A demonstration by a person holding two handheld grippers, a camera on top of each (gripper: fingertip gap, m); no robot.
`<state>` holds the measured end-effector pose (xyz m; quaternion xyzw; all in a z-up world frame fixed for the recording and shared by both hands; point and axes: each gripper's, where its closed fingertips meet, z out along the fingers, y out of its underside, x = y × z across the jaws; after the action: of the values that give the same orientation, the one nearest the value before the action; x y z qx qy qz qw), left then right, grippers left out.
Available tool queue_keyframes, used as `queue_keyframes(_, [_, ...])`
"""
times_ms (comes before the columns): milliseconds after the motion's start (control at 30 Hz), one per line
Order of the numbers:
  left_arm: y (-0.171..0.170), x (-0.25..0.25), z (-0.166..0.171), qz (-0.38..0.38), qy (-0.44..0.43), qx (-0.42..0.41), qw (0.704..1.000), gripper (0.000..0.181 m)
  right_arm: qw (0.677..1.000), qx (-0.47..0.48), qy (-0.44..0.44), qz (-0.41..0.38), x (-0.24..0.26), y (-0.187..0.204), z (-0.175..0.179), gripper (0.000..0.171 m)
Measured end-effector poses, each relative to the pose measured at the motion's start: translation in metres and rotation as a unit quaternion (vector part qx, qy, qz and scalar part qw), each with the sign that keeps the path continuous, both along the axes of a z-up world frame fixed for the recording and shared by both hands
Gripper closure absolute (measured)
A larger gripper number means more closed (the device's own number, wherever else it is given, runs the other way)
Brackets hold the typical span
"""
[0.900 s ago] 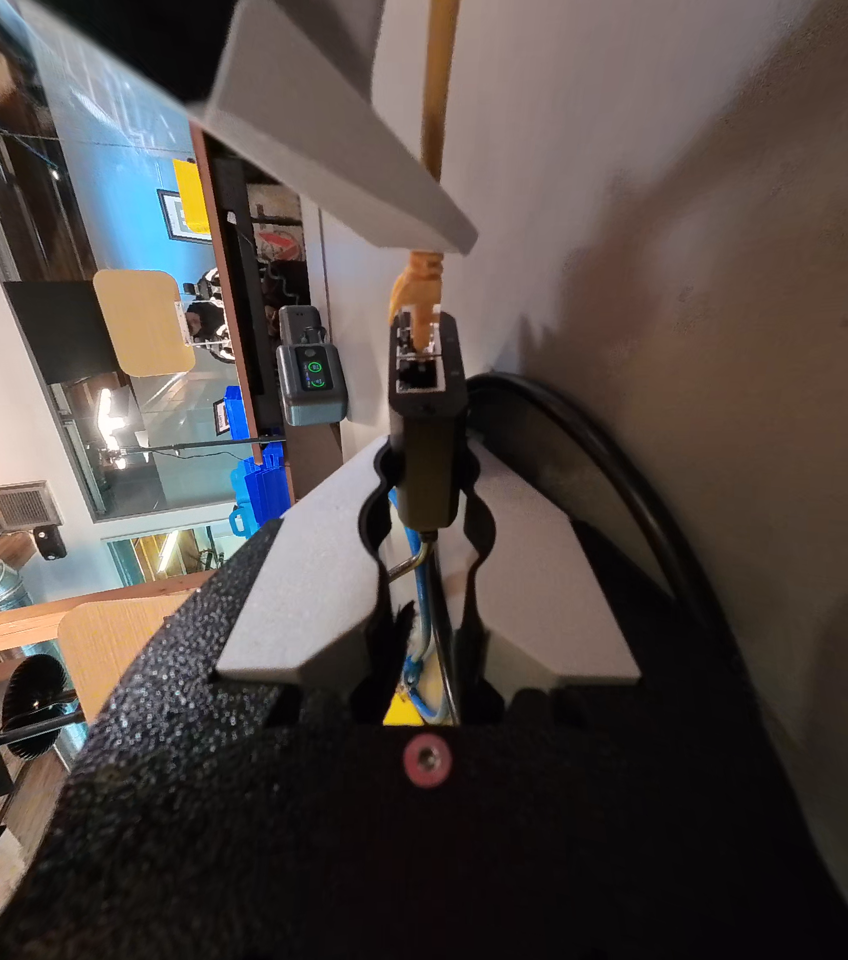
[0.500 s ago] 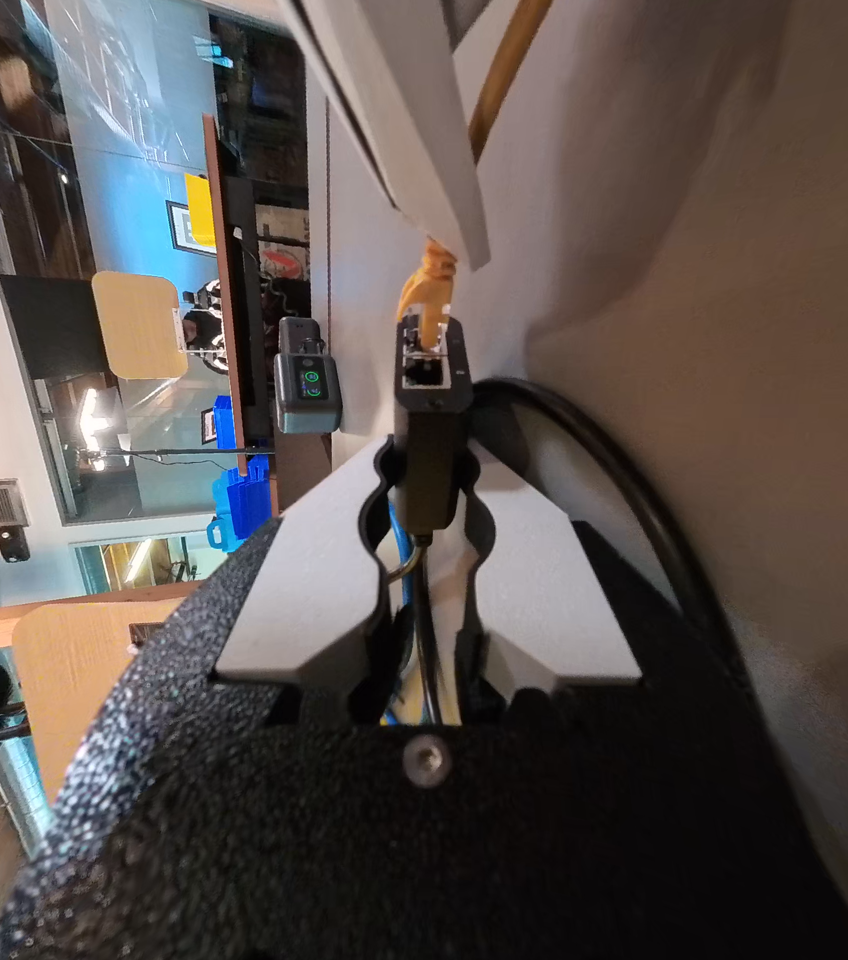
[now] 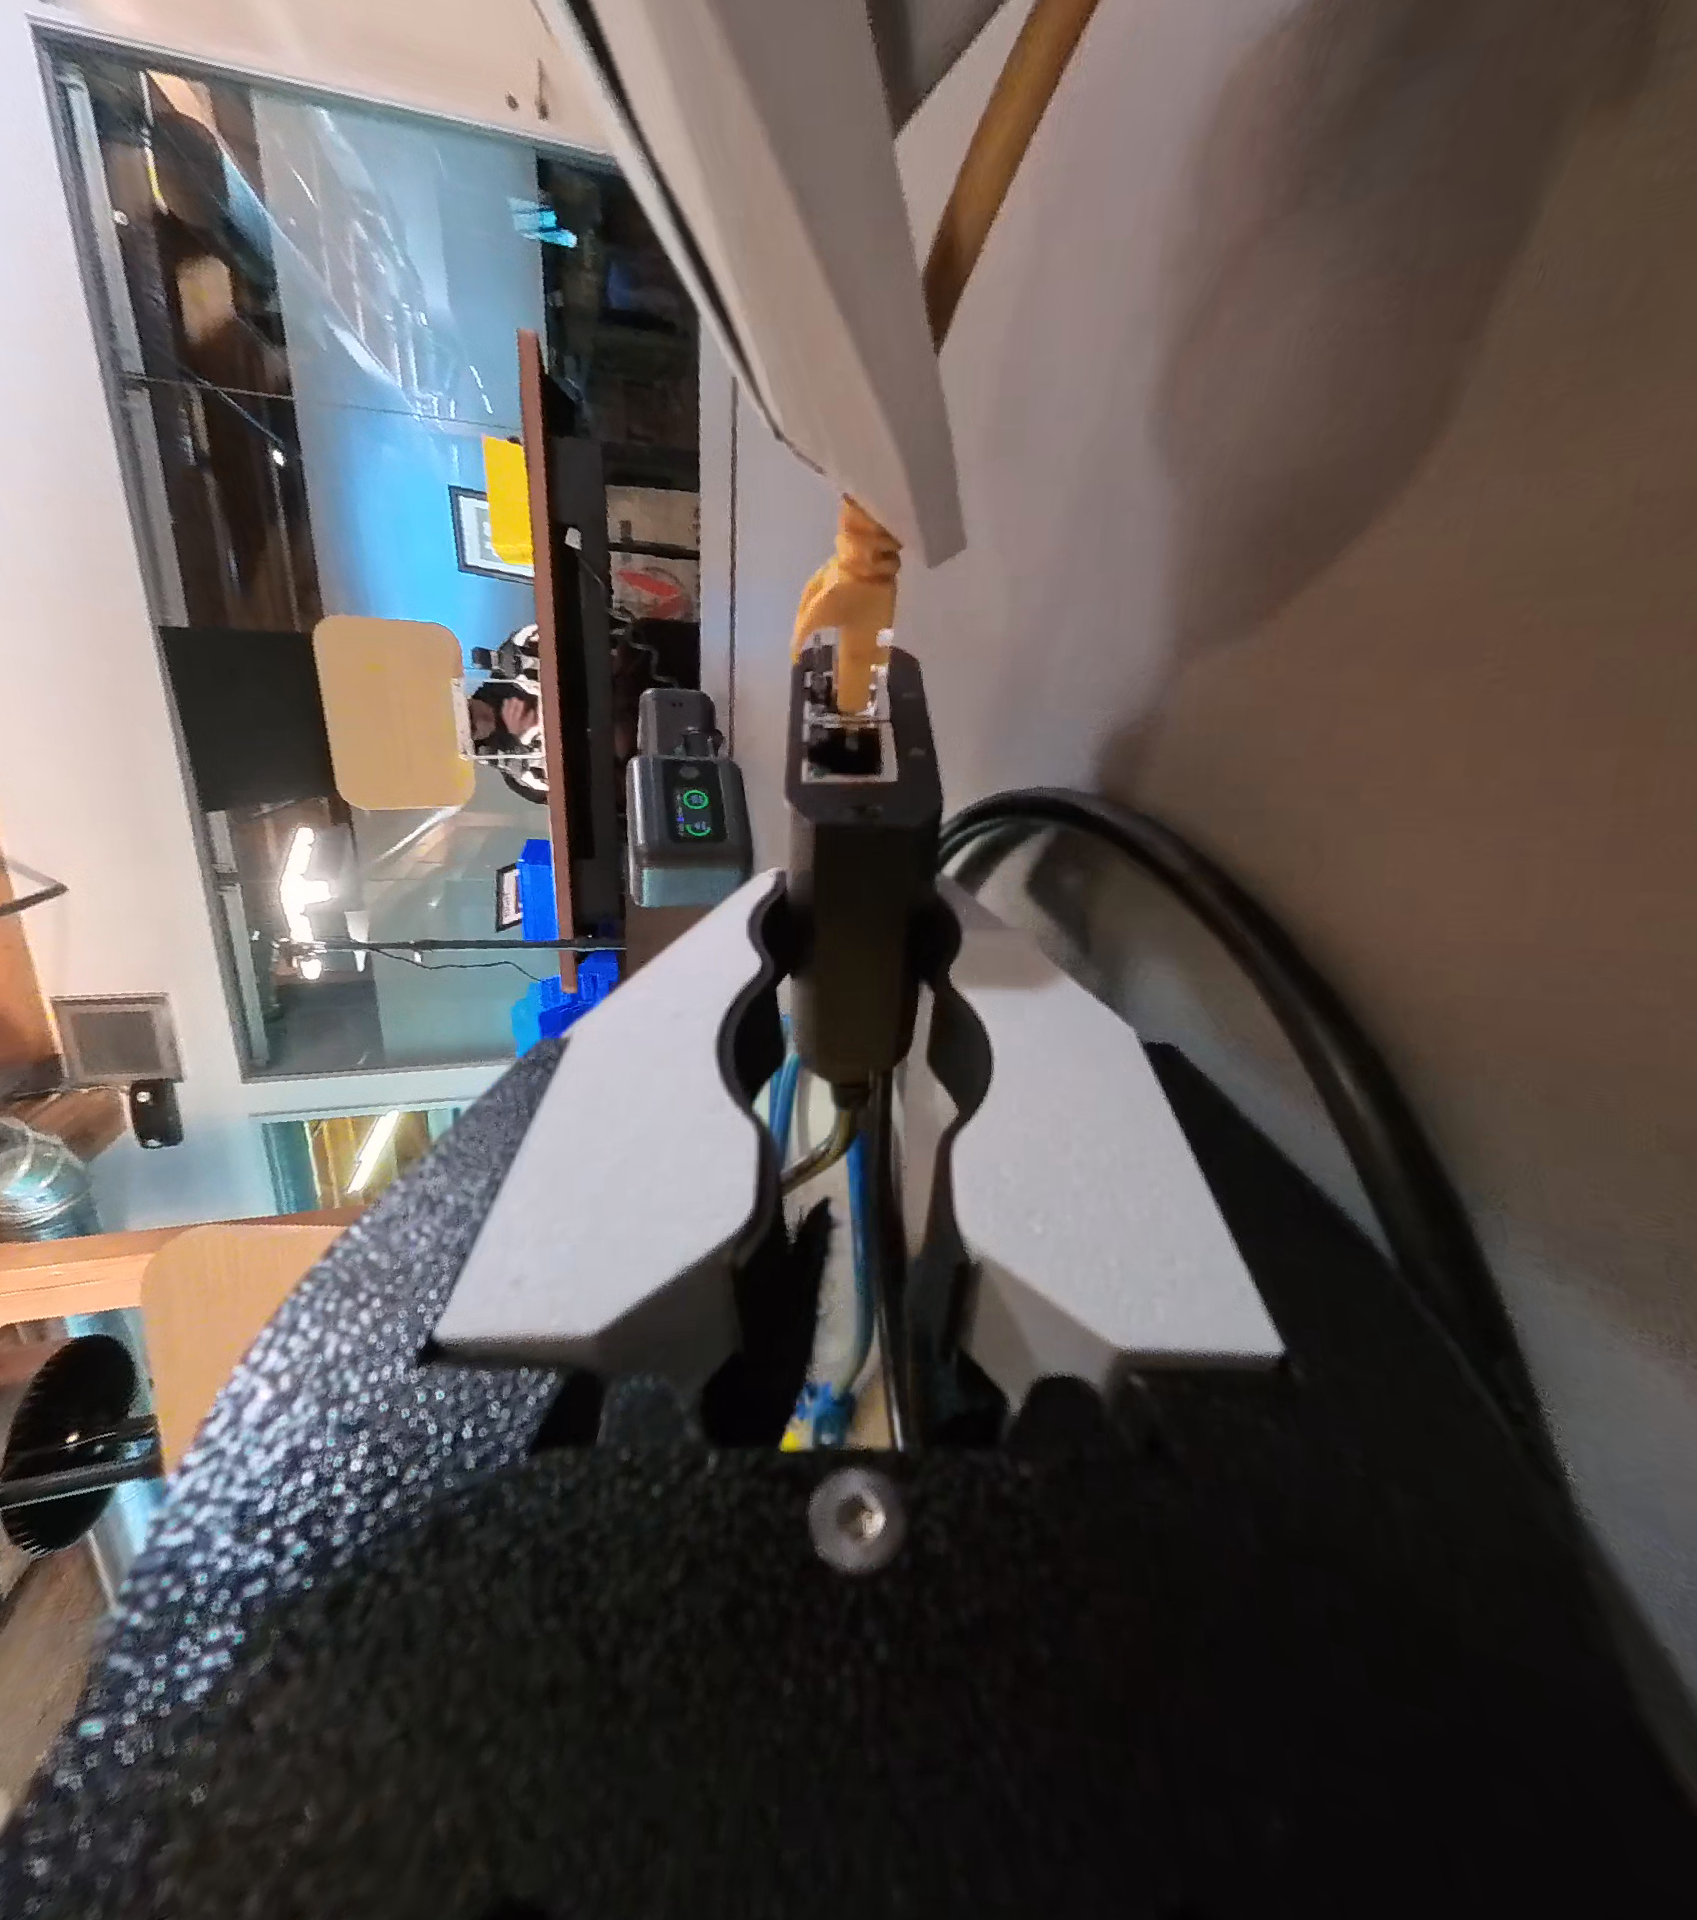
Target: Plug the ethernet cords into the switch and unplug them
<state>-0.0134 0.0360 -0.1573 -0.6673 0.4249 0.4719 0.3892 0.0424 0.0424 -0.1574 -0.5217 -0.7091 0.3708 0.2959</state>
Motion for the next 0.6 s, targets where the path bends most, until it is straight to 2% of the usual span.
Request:
queue_keyframes(233, [-0.002,0.006,0.0,-0.017,-0.006,0.0,1.0,0.16,1.0,0.01,-0.004,-0.011,0.001,0.004,-0.002,0.164])
queue_keyframes(600, [-0.004,0.017,-0.005,-0.066,-0.035,-0.015,0.997,0.161,1.0,0.018,0.011,0.014,0.003,0.005,-0.004,0.165])
